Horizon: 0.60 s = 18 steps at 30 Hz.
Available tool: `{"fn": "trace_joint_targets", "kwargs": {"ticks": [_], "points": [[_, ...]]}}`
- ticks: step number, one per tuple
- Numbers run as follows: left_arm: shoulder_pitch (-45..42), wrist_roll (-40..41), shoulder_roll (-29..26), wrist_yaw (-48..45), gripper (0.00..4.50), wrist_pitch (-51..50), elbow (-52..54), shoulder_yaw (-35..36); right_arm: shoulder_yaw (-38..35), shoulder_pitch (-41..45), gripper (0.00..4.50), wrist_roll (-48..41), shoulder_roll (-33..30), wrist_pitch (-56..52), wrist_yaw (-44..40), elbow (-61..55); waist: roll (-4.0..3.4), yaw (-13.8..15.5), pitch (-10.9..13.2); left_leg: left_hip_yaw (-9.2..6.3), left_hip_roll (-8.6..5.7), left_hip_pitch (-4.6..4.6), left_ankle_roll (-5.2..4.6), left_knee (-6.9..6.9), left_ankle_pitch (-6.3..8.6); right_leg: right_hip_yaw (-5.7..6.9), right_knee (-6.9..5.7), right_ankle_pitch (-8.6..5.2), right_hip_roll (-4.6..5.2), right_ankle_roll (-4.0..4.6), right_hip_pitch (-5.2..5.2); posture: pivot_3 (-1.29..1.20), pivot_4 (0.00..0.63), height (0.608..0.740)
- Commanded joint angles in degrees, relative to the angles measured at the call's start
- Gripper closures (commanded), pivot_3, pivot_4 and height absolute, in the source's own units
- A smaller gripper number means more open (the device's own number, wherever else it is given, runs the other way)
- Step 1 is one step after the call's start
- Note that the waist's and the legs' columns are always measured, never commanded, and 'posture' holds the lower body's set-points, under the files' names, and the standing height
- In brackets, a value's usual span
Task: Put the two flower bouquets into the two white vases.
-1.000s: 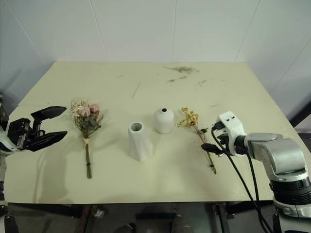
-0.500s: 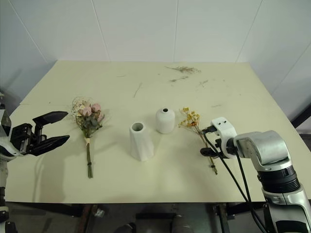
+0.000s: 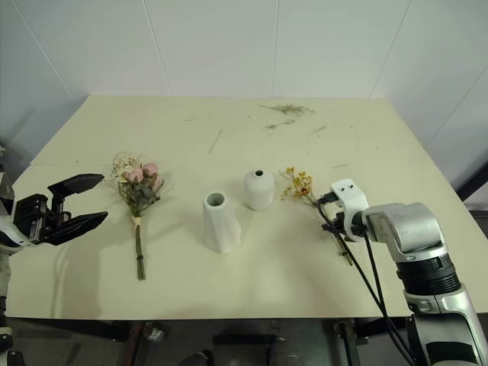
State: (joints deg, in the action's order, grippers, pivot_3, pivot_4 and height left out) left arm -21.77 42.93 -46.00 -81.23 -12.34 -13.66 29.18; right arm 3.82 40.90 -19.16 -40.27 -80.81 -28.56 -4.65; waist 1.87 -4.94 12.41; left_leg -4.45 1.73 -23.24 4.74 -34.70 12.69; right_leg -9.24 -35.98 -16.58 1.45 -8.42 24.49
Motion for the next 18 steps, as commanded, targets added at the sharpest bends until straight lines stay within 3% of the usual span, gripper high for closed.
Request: {"fn": "trace_joint_targets", "kwargs": {"ticks": [1,5,8,18], "points": [[-0.8,0.9,-0.1,0.3,0.0,0.4,1.4,0.5,-0.7,-0.3,4.46,0.3,0.1,1.7,0.6,-1.8,0.0,0.0,0.0,0.0,0.0,0.0,0.0,-0.01,0.0,0.0,0.0,0.0,0.0,0.0,0.0,0.0,0.15,0.74],[-1.5,0.9,-0.3,0.0,0.0,0.2,0.8,0.0,-3.2,0.8,4.46,-0.1,1.5,8.2,0.0,-2.6,0.0,-0.2,0.0,0.0,0.0,0.0,0.0,-0.01,0.0,-0.01,-0.01,0.01,-0.01,-0.01,0.01,0.0,0.15,0.74],[-2.2,1.0,-0.5,-0.6,0.0,-0.5,0.2,-0.9,-4.6,2.3,4.46,1.0,3.9,20.3,0.0,-1.7,0.0,-0.3,0.0,0.0,0.0,0.0,0.0,0.02,0.0,0.0,0.0,0.01,-0.01,-0.01,0.01,0.0,0.15,0.74],[-2.6,1.6,-1.5,-1.1,0.0,-3.0,0.8,-1.1,-12.6,11.2,4.46,2.9,19.3,51.7,10.4,5.3,0.0,-1.0,0.0,-0.01,0.01,-0.02,0.0,0.1,0.0,0.01,-0.02,0.03,0.0,-0.05,0.03,0.0,0.15,0.74]]}}
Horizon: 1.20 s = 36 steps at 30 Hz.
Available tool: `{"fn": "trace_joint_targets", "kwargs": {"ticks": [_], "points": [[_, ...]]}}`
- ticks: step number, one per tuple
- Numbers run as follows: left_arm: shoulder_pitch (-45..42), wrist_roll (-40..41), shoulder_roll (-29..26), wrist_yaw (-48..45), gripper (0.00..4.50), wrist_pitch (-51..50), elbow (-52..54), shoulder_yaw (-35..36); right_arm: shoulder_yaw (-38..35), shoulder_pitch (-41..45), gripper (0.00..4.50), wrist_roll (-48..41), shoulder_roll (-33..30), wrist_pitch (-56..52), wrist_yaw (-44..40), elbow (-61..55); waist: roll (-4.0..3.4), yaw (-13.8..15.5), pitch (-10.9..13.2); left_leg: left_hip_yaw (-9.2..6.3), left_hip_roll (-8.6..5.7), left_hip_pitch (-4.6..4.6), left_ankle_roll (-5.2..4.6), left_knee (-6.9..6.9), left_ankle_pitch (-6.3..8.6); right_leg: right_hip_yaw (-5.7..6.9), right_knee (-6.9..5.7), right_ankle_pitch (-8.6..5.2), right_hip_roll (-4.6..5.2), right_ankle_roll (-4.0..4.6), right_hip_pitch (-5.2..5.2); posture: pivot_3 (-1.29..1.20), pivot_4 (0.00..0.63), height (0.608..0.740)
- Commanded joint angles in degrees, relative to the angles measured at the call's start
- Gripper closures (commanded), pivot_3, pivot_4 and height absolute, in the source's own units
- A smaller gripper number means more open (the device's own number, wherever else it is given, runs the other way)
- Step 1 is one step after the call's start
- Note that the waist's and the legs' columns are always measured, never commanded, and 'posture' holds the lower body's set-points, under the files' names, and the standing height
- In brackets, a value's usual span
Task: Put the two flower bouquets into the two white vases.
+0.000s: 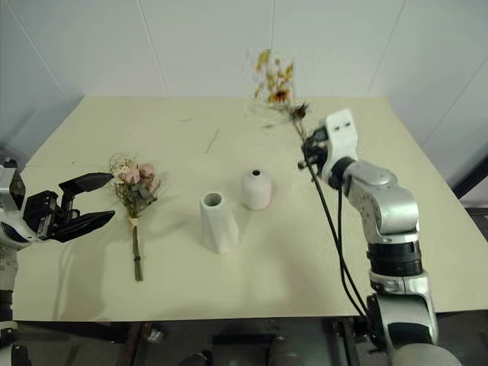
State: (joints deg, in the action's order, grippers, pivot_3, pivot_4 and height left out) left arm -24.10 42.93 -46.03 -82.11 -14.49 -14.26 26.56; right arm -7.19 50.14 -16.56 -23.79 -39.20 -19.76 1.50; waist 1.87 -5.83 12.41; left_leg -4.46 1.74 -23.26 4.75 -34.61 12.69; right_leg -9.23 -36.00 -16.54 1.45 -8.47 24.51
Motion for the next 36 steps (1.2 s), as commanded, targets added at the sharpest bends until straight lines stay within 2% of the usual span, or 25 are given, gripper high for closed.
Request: {"fn": "trace_joint_targets", "kwargs": {"ticks": [1,6,13,25,36], "points": [[-0.2,1.7,-2.0,-0.2,0.0,-1.2,1.5,2.0,-1.3,2.3,4.46,0.3,4.1,13.0,1.2,-1.1,0.0,-0.2,0.0,0.0,0.0,0.0,0.0,0.03,0.0,0.0,0.0,0.0,0.0,0.0,0.01,0.0,0.15,0.74],[-0.1,2.1,-4.5,-0.5,0.0,-1.9,0.9,4.3,0.5,1.4,4.46,-1.6,10.4,19.8,-1.0,-2.0,0.0,-0.9,0.0,-0.01,0.02,0.01,0.0,0.15,0.0,0.0,-0.01,0.0,0.0,0.0,0.04,0.0,0.15,0.74],[1.3,2.9,-7.2,-0.2,0.0,-4.1,1.5,7.5,4.2,-0.5,4.46,-0.8,16.0,27.7,-4.0,0.7,0.0,-1.2,0.0,-0.02,0.03,0.05,0.01,0.15,-0.01,0.02,-0.09,-0.01,0.0,0.02,0.04,0.0,0.15,0.74],[-1.3,4.3,-9.1,1.6,0.0,-7.0,0.9,8.9,6.7,0.9,4.46,2.8,19.9,40.2,-5.3,15.3,0.01,-2.1,0.0,-0.04,0.03,0.06,0.02,0.15,-0.01,0.03,-0.11,-0.02,0.0,0.03,0.04,0.0,0.15,0.74],[-1.7,3.8,-8.7,1.9,0.0,-7.1,1.0,8.4,6.6,2.9,4.46,2.7,21.7,44.2,-6.0,20.9,0.01,-2.3,0.0,-0.06,0.03,0.1,0.03,0.15,-0.02,0.03,-0.2,-0.02,0.0,0.04,0.05,0.0,0.15,0.74]]}}
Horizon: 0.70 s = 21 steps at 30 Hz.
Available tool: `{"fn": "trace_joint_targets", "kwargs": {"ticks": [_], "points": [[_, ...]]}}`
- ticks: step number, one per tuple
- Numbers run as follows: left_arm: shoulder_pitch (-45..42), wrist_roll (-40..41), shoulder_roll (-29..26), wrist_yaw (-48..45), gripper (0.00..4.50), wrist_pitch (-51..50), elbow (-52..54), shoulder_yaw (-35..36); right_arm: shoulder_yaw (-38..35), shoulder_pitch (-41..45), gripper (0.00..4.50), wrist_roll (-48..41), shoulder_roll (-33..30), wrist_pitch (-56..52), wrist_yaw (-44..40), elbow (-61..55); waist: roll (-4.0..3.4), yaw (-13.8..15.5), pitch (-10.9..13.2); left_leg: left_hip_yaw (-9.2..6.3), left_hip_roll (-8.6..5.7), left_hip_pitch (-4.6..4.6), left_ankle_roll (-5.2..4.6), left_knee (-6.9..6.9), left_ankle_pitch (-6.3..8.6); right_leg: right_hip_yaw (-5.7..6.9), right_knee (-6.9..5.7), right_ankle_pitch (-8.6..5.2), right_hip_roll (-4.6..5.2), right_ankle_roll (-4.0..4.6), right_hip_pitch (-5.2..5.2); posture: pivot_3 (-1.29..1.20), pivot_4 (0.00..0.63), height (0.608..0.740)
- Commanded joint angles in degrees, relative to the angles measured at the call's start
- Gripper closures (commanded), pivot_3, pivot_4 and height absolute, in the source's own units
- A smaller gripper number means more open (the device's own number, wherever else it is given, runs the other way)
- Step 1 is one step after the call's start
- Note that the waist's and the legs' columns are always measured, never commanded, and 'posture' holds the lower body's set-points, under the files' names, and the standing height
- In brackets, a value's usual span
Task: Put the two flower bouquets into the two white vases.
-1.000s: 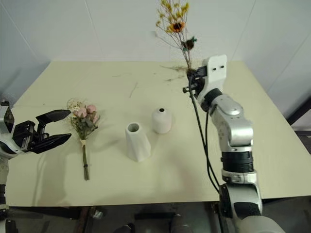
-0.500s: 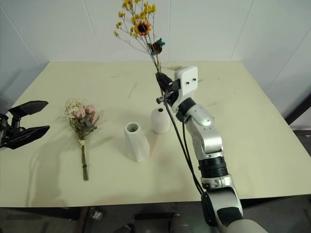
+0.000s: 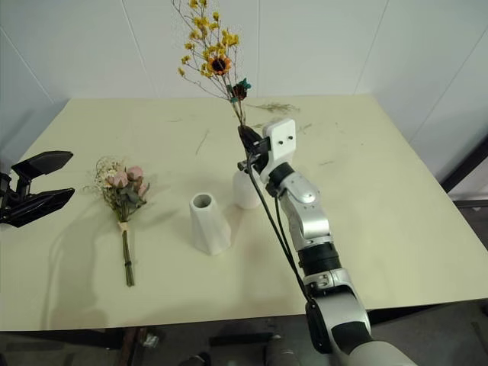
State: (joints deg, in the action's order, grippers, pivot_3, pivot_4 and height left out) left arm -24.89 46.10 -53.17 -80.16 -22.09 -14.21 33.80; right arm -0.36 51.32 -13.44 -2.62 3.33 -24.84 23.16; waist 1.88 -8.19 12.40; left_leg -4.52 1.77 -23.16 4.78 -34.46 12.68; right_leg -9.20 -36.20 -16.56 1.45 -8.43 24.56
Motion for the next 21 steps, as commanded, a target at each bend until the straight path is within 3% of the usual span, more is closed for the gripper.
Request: {"fn": "trace_joint_targets", "kwargs": {"ticks": [1,21], "points": [[-0.8,0.6,-1.5,0.1,0.0,0.5,1.1,1.1,-0.1,1.8,4.46,-0.6,0.7,1.6,-1.2,-0.8,0.0,0.0,0.0,0.0,0.0,0.0,0.0,0.0,0.0,0.0,0.0,0.0,0.0,0.0,0.0,0.0,0.15,0.74],[0.3,0.3,-0.9,1.2,0.0,0.7,2.2,0.9,0.0,-2.0,4.46,0.9,1.2,1.1,-0.8,-2.4,0.0,0.0,0.0,-0.01,0.0,0.0,0.01,-0.01,0.0,0.0,-0.03,0.0,0.0,0.0,0.0,0.0,0.15,0.74]]}}
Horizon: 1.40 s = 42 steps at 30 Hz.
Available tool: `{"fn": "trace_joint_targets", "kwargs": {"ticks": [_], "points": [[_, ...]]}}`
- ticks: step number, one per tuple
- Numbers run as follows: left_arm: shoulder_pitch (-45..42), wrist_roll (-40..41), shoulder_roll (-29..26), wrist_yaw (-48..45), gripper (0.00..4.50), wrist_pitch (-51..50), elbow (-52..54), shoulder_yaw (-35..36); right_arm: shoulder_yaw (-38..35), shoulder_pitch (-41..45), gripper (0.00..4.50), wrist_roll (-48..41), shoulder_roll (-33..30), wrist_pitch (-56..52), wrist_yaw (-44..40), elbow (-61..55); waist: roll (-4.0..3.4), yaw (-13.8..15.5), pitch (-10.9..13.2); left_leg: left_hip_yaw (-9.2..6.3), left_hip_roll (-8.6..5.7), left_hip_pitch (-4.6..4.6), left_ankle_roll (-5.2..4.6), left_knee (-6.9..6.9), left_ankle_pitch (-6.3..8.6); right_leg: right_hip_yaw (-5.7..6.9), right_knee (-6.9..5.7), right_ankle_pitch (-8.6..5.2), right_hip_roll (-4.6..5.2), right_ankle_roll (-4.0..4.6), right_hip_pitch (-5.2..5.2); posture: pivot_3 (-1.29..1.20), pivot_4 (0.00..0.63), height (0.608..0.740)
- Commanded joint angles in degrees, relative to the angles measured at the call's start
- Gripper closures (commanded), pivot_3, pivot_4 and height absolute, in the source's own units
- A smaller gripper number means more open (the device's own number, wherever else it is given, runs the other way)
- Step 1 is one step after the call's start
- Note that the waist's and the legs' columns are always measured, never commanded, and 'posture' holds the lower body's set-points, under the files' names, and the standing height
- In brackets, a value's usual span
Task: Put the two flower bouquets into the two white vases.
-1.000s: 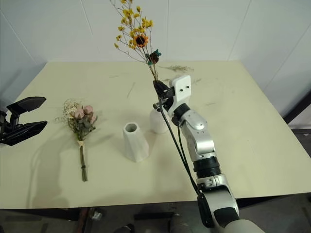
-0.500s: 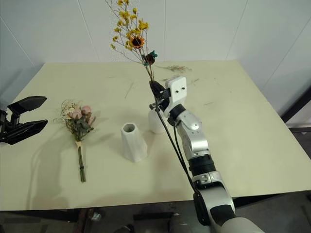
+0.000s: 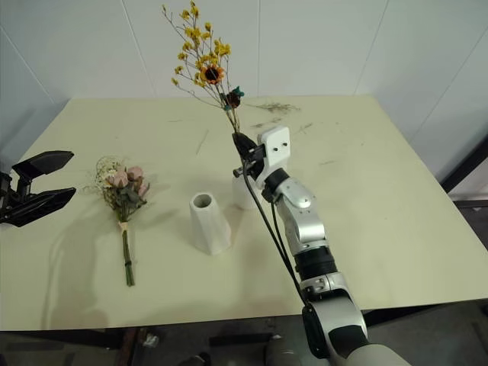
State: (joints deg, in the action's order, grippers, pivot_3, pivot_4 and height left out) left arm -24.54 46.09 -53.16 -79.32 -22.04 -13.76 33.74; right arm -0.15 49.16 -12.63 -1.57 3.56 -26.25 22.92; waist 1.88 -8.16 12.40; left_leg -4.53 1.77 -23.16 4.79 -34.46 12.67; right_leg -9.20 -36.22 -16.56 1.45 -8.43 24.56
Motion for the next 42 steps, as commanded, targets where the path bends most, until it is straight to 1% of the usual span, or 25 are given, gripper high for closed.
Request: {"fn": "trace_joint_targets", "kwargs": {"ticks": [1,9,26,42], "points": [[-0.2,0.2,-0.8,0.3,0.0,0.8,1.6,0.7,-0.3,0.0,4.46,0.2,0.1,0.9,0.8,-1.9,0.0,0.0,0.0,0.0,0.0,0.0,0.0,0.0,0.0,0.0,0.0,0.0,0.0,0.0,0.0,0.0,0.15,0.74],[-1.2,-0.1,-0.2,0.7,0.0,1.4,1.1,-0.7,-0.5,-1.1,4.46,-0.1,0.5,0.5,0.9,-0.9,0.0,0.0,0.0,0.0,0.0,0.01,0.01,0.0,0.0,0.0,-0.01,0.0,0.0,0.0,0.0,0.0,0.15,0.74],[-1.4,0.0,0.0,1.1,0.0,1.7,1.0,-1.5,-0.6,-0.9,4.46,0.8,1.3,4.0,0.9,6.3,0.01,-0.1,0.0,0.0,-0.01,0.02,0.01,-0.04,-0.01,0.0,-0.09,0.0,0.0,0.0,0.0,0.0,0.15,0.74],[-1.5,-0.1,0.8,1.3,0.0,2.3,1.0,-2.1,0.7,-5.2,4.46,1.3,0.7,2.0,0.4,-0.3,0.01,0.0,0.0,-0.01,-0.01,0.02,0.02,-0.1,-0.01,-0.01,-0.16,0.0,-0.01,0.01,0.0,0.0,0.15,0.74]]}}
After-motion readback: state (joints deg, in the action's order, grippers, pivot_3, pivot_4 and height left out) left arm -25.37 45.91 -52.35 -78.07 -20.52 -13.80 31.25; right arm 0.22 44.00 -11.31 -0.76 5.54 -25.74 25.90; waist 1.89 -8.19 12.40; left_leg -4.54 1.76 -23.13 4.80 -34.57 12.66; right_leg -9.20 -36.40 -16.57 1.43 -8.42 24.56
